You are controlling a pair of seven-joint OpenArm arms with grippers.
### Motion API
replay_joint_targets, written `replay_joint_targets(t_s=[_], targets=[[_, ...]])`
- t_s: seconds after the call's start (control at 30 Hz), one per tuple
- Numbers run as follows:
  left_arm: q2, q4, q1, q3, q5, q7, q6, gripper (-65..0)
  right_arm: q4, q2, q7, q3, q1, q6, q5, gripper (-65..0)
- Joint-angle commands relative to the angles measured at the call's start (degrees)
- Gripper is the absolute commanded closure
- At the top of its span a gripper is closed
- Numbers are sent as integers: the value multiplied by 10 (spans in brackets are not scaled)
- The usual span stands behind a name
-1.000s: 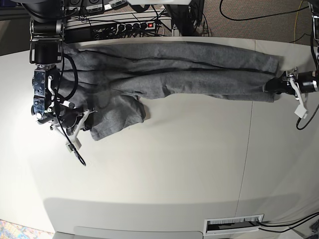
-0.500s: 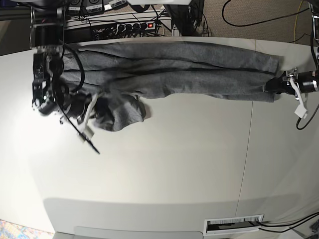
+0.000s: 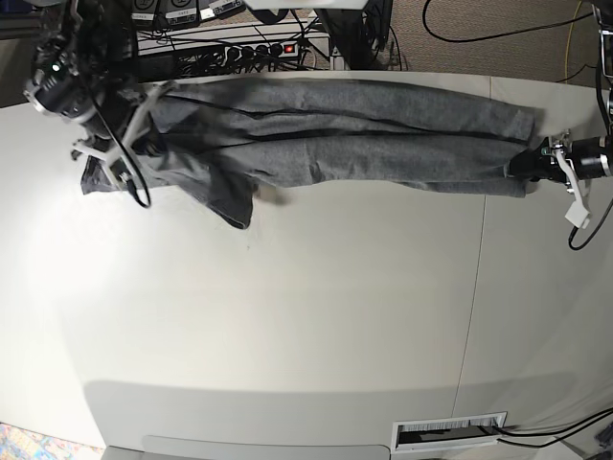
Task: Fold the T-shirt properly
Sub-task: 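Fold the loose sleeve flap onto the shirt with the right gripper, then regrasp the folded end with the right gripper and straighten the strip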
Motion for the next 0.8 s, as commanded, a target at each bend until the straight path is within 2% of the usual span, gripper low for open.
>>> replay_joint_targets(t_s=[0.0, 0.17, 0.47, 0.63, 0.77], targets=[[-9, 0, 0, 2, 29, 17, 8, -200, 18, 7, 17, 20, -11, 1, 6, 0], [-9, 0, 1, 2, 29, 17, 8, -200, 23, 8, 21, 64, -40, 1, 7, 0], [-9, 0, 1, 2, 33, 17, 8, -200, 23, 9, -10, 68, -70, 0, 3, 0], [-9, 0, 1, 2, 33, 17, 8, -200, 23, 9, -26, 68, -80, 0, -43, 0], [-9, 0, 0, 2, 33, 17, 8, -200, 22, 9, -34, 68, -88, -1, -104, 0]])
